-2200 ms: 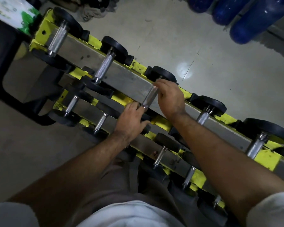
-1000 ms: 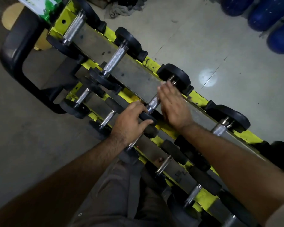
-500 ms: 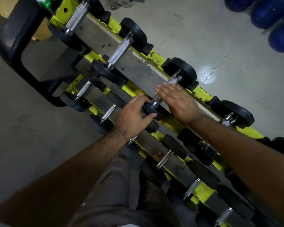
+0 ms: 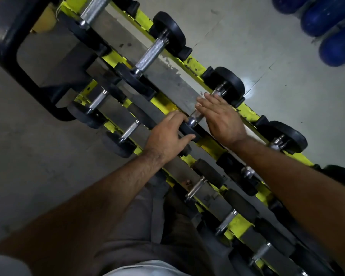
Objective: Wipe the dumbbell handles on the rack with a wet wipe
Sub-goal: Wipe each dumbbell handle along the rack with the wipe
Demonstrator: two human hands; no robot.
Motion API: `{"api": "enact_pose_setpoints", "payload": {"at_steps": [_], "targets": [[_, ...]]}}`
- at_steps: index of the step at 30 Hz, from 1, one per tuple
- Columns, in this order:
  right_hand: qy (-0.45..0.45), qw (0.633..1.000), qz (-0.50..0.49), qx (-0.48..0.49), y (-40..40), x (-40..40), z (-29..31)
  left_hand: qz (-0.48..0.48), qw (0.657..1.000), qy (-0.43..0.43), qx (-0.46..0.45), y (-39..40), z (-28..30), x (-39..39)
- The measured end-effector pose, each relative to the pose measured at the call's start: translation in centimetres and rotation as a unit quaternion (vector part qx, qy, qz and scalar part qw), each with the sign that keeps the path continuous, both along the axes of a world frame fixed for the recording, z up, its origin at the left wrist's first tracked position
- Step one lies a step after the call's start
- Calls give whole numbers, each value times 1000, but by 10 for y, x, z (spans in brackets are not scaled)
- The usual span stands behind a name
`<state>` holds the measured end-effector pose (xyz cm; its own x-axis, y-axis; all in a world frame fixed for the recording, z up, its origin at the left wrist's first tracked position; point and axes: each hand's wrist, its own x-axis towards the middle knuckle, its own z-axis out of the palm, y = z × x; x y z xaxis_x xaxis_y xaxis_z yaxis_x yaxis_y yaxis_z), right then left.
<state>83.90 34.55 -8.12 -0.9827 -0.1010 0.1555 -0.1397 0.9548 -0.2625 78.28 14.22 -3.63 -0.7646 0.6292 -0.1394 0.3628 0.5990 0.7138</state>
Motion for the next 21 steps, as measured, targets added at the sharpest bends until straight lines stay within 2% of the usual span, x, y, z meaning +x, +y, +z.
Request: {"api": "enact_pose_setpoints", "payload": {"at_steps": [9, 16, 19, 21], "targets": [[51, 997, -65, 6, -9, 7, 0, 2, 1000, 3, 10, -1, -6, 1], [-11, 998, 62, 13, 4, 6, 5, -13, 1000, -11, 25, -4, -4, 0], [-14, 999, -2, 38, 25, 4, 17, -23, 999, -27, 34, -7, -6, -7], [-30, 999, -24, 38, 8, 1, 15, -23, 998, -45, 30, -7, -7, -14]]}}
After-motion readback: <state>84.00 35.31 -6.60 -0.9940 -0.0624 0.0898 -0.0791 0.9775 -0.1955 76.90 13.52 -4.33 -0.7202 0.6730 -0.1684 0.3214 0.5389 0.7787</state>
